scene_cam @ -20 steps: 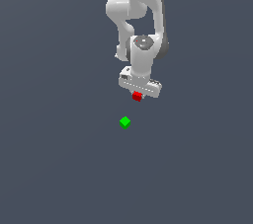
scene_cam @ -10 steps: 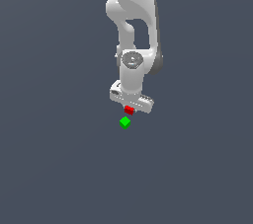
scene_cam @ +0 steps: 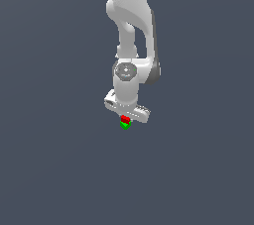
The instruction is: Stack the red cube on top of the green cube.
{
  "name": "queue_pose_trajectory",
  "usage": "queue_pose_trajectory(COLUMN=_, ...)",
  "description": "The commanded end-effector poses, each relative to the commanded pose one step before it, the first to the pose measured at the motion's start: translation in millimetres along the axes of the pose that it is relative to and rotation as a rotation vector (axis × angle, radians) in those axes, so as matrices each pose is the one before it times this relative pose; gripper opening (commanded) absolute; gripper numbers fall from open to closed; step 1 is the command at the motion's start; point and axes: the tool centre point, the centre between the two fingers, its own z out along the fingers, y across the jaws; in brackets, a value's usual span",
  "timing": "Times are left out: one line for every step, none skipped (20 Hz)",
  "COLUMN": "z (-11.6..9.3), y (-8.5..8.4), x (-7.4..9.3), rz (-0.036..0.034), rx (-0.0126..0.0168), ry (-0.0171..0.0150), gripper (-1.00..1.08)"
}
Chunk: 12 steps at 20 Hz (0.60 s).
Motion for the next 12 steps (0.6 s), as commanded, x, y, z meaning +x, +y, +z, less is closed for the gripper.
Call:
queue_pose_trajectory(z=1.03, y=-0.29, x=6.3, rz=-0.0007, rx=0.00053, ry=0.00066, gripper=-1.0)
queue_pose_trajectory(z=0.32, y=-0.01, x=1.49, rz=0.0, rx=0.0, ry=0.0, gripper=-1.0)
queue_pose_trajectory(z=0.24, y=-0.02, x=1.14, rz=0.0, rx=0.0, ry=0.0, gripper=-1.0)
queue_pose_trajectory(z=0.16, y=-0.02, x=0.81, rz=0.0, rx=0.0, ry=0.0, gripper=-1.0)
queue_pose_trajectory(z=0.09, y=-0.02, x=0.48, rz=0.0, rx=0.0, ry=0.0, gripper=-1.0)
queue_pose_trajectory(z=0.03, y=-0.01, x=0.16, rz=0.0, rx=0.0, ry=0.0, gripper=-1.0)
queue_pose_trajectory(z=0.0, y=0.0, x=0.0, rz=0.0, rx=0.0, ry=0.0, gripper=1.0)
queue_pose_trajectory(z=0.0, y=0.0, x=0.0, rz=0.0, rx=0.0, ry=0.0, gripper=1.0)
queue_pose_trajectory(z=0.0, y=0.0, x=0.0, rz=0.0, rx=0.0, ry=0.0, gripper=1.0)
queue_pose_trajectory(z=0.0, y=0.0, x=0.0, rz=0.0, rx=0.0, ry=0.0, gripper=1.0)
queue_pose_trajectory(z=0.0, y=0.0, x=0.0, rz=0.0, rx=0.0, ry=0.0, gripper=1.0)
queue_pose_trajectory(z=0.0, y=0.0, x=0.0, rz=0.0, rx=0.0, ry=0.0, gripper=1.0)
